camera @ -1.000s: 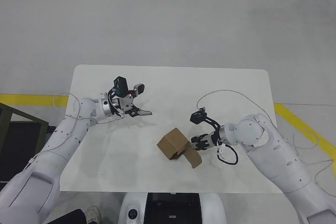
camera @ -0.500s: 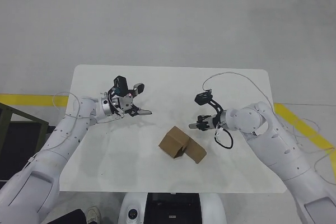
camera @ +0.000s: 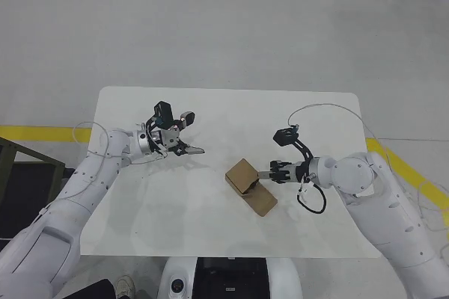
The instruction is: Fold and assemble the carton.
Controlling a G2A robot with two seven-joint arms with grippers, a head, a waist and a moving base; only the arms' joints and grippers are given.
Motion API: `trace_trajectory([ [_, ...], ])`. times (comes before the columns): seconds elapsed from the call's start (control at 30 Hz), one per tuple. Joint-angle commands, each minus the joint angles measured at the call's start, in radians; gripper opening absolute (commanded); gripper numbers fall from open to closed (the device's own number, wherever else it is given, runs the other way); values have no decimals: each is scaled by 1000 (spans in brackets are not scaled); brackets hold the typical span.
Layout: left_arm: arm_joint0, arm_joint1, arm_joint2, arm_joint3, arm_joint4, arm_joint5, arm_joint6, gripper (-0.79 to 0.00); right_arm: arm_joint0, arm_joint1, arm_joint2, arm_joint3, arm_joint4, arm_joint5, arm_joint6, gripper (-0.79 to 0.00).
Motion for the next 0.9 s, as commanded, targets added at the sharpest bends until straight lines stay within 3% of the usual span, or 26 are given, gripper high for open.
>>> trace_trajectory([
  [0.0,-1,0,3,1,0,0,3,0,-24,2,10,2,34,12,-2,-425],
  [0.33,0,2,8,0,7,0,10,0,-33,-20,-54,78,185,83,-53,-440],
  [0.87,2,8,10,10,-8,0,3,0,175,-88,-192,321,283,-6,-144,-425],
])
